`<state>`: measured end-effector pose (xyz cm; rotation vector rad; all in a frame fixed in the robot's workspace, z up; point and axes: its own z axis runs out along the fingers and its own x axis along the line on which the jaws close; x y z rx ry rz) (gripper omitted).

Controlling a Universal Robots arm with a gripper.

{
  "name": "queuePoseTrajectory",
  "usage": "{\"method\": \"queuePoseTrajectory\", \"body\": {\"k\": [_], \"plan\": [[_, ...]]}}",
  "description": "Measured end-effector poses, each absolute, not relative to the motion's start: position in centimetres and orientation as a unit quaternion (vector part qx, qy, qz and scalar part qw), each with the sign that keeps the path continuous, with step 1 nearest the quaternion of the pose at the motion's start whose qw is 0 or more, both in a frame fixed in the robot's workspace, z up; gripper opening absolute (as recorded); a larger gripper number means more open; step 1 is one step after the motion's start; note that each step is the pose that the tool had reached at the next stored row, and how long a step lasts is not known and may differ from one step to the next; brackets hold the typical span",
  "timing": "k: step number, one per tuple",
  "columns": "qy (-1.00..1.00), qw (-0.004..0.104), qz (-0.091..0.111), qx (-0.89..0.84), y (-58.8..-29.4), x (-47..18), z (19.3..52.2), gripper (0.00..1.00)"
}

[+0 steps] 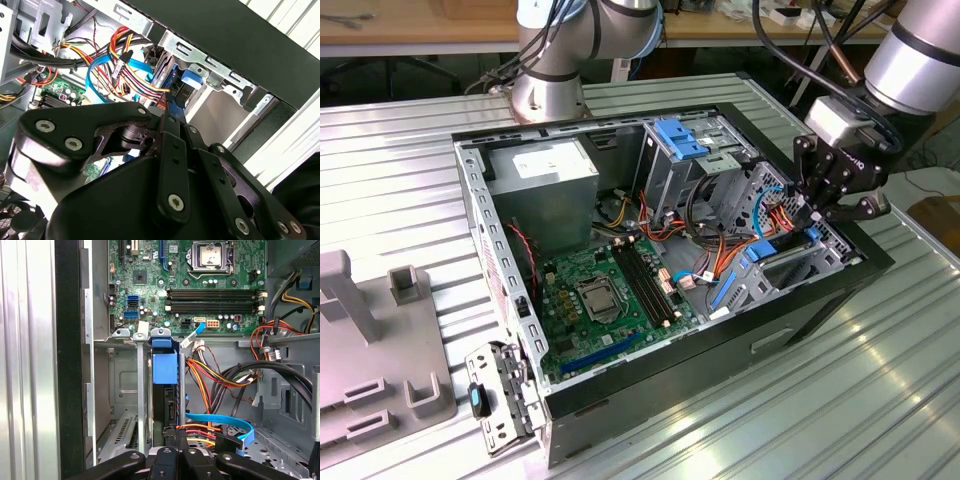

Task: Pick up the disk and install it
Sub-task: 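Insert the second disk wire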

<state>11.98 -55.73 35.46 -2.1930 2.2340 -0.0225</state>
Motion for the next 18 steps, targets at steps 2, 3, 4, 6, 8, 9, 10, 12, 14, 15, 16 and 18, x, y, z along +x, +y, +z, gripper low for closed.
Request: {"method": "queuePoseTrajectory", "body": {"k": [2,3,4,6,8,9,10,12,14,15,16,18], "plan": [[0.714,0.005,-0.007,-0.700,-55.7,12.0,35.5,0.11],[0.714,0.005,-0.007,-0.701,-55.7,12.0,35.5,0.11],[0.714,0.005,-0.007,-0.700,-55.8,12.0,35.6,0.11],[0.714,0.006,-0.007,-0.701,-55.8,12.0,35.9,0.11],[0.714,0.005,-0.007,-0.701,-55.8,12.0,36.2,0.11],[0.714,0.006,-0.007,-0.700,-55.8,12.0,36.4,0.11],[0.714,0.006,-0.007,-0.701,-55.8,12.0,36.6,0.11],[0.714,0.005,-0.007,-0.700,-55.8,12.0,37.1,0.11],[0.714,0.006,-0.006,-0.701,-55.8,12.0,38.0,0.11],[0.714,0.006,-0.006,-0.701,-55.8,12.0,38.5,0.11],[0.714,0.006,-0.006,-0.701,-55.8,12.0,39.1,0.11],[0.714,0.005,-0.006,-0.701,-55.7,12.0,40.3,0.11]]}}
